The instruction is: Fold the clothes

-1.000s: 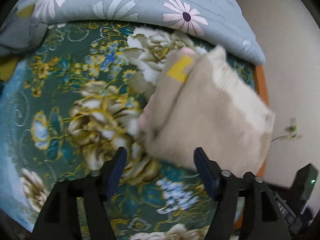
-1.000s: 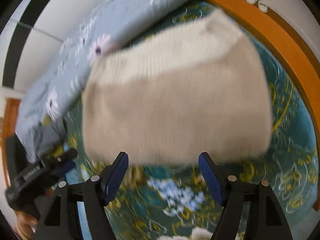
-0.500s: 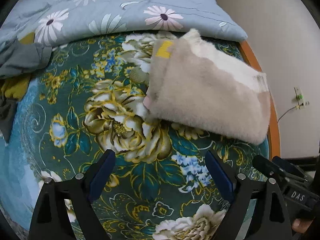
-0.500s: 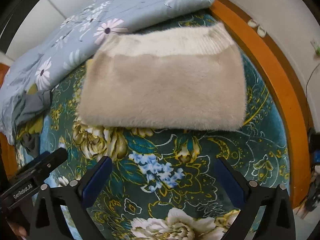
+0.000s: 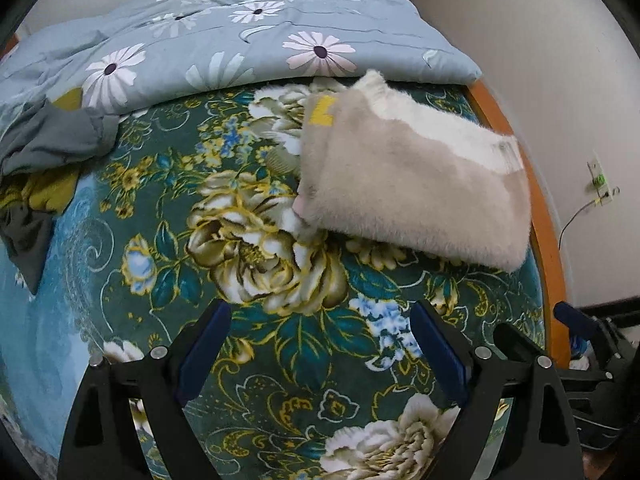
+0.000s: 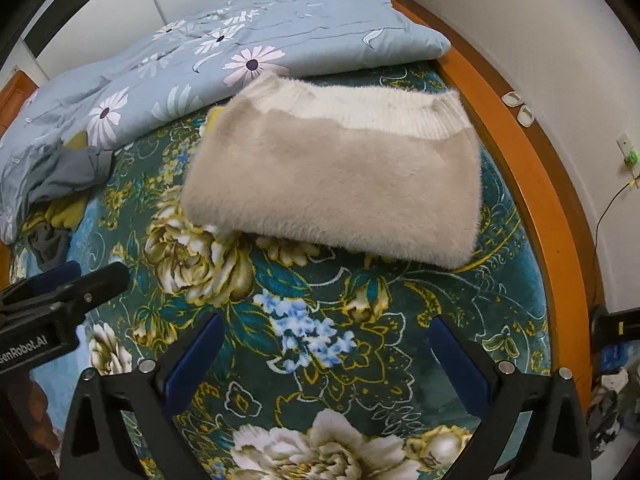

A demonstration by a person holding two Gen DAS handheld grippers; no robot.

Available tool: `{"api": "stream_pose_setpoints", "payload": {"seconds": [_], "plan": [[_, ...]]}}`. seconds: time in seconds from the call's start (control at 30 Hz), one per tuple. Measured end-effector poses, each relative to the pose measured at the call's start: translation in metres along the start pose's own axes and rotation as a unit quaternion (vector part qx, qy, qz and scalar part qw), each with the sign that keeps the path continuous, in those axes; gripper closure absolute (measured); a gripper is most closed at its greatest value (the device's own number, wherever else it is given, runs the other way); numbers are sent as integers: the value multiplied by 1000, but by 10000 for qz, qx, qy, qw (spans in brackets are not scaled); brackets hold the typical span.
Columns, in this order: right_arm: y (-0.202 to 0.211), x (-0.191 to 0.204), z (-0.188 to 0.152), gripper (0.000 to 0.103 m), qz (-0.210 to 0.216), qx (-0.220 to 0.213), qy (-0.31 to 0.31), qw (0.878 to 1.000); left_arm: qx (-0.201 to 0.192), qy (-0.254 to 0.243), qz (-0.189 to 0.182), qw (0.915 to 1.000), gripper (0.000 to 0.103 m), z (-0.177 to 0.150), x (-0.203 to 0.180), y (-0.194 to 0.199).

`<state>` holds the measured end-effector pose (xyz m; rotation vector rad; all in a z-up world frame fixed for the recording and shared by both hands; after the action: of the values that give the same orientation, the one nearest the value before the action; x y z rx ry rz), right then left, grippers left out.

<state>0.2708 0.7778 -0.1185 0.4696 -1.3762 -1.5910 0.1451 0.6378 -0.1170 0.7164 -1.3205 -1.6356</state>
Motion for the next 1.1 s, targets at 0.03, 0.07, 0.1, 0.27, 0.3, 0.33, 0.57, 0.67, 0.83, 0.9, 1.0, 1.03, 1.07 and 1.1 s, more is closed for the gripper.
{"api": "stream_pose_setpoints", "payload": {"seconds": [0.03,0.07,0.1,0.27,0.3,0.33,0.57,0.67,0.83,0.9,1.0,1.03,1.07,1.1], "plan": [[1,-1,-1,0,-14,-14,-5,10000,-10,55,-4,10000,12,-1,2,2],[2,-2,-2,0,-41,-31,6,10000,-21,110,-1,9999,12,-1,4,3],[3,-2,-3,0,-70,-47,20,10000,-31,154,13,9999,12,-1,7,4],[5,-3,-3,0,-34,-192,11,9998,-97,280,121,9995,12,2,14,11],[4,-3,-2,0,-45,-183,20,9998,-115,259,117,9995,12,2,14,12],[3,-2,-2,0,-56,-168,34,9998,-135,233,105,9996,12,2,13,13],[4,6,-1,0,35,-222,112,9997,-80,85,-32,9999,12,-6,3,14],[5,7,-2,0,65,-247,84,9996,-69,-151,50,9998,12,-11,-3,14],[4,5,-4,0,76,-230,17,9997,-135,-269,97,9995,12,-12,-4,18],[4,5,-4,0,94,-210,6,9997,-77,-268,117,9995,12,-13,-3,17],[4,6,-3,0,140,-232,13,9996,-26,-266,149,9995,12,-14,-2,15],[4,7,-3,0,161,-226,17,9996,-25,-278,170,9995,12,-13,-2,15],[3,8,-4,0,182,-217,21,9996,-37,-280,177,9994,12,-12,-3,16],[3,8,-4,0,202,-208,25,9996,-59,-274,174,9995,12,-11,-3,17]]}}
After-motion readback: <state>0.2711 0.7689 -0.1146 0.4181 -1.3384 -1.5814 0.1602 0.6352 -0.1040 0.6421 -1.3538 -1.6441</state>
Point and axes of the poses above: each gripper's, at about its wrist camera, not at the fingertips, and y roughly against the way its jaws point, x to its left, z to its top, the point moved 6 cm from there along -y, roughly the way its jaws point, and after that the axes turned 15 degrees about z, right-handed, at the moved point
